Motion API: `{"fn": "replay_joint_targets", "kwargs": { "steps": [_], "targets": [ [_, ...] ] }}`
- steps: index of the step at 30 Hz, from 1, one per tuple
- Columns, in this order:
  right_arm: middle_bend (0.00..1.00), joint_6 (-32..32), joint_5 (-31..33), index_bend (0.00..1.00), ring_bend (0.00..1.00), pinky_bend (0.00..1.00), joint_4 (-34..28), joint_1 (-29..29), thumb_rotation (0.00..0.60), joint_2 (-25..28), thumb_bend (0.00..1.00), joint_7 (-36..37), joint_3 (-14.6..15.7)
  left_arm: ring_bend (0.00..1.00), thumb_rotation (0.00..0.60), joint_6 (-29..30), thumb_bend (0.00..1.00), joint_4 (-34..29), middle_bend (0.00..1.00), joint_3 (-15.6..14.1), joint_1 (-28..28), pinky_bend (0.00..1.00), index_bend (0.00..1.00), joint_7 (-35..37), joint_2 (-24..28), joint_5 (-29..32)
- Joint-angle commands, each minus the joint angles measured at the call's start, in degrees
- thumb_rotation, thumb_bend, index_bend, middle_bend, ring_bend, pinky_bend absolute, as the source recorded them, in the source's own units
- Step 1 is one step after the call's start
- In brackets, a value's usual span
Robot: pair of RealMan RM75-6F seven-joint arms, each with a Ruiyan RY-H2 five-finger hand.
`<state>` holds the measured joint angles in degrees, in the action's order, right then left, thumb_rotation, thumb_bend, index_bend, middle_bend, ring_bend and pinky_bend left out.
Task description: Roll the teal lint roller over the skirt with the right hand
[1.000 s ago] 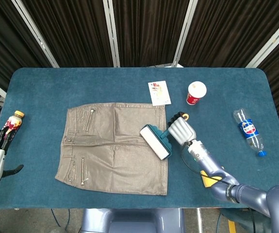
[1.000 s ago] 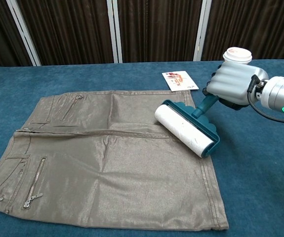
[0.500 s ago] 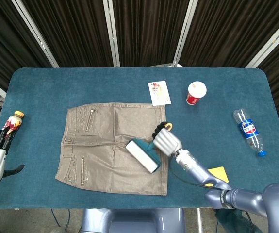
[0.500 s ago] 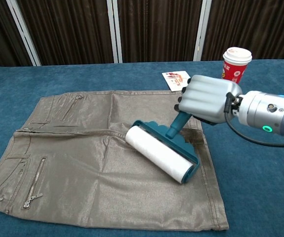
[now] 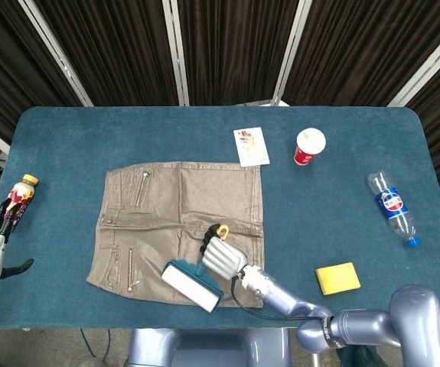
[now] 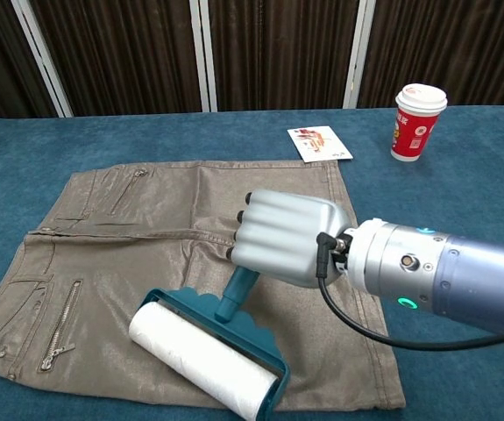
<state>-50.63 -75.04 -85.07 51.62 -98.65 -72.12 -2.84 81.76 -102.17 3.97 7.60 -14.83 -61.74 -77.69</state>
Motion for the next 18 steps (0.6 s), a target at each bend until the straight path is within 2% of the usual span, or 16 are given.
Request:
{"fn": "replay_joint_targets", "kwargs": {
  "steps": [1,9,18],
  "targets": [
    [0.43,-0.36,0.85,0.48,0.33,0.36,0.07,0.19,0.600,-0.32,0.98,-1.28,0.11,0.00,0.600,0.04,0.01,0.03,0.00,0.01,-0.02,0.00,0.00,0.19,0.11,-0.07],
    [0.43,-2.45,2.52,0.48,0.33,0.36,2.97,-0.60,0.600,2.24,0.98,-1.10,-0.33,0.00,0.600,-0.21,0.01,0.10,0.00,-0.04,0.07,0.00,0.00,0.47,0.24,-0.04],
    [0.43,-4.74,7.26,0.48,0.33,0.36,10.11,-2.04,0.600,4.69,0.98,0.06,-2.33,0.00,0.600,-0.17,0.01,-0.23,0.00,-0.10,0.16,0.00,0.00,-0.24,-0.01,-0.08]
  ]
}}
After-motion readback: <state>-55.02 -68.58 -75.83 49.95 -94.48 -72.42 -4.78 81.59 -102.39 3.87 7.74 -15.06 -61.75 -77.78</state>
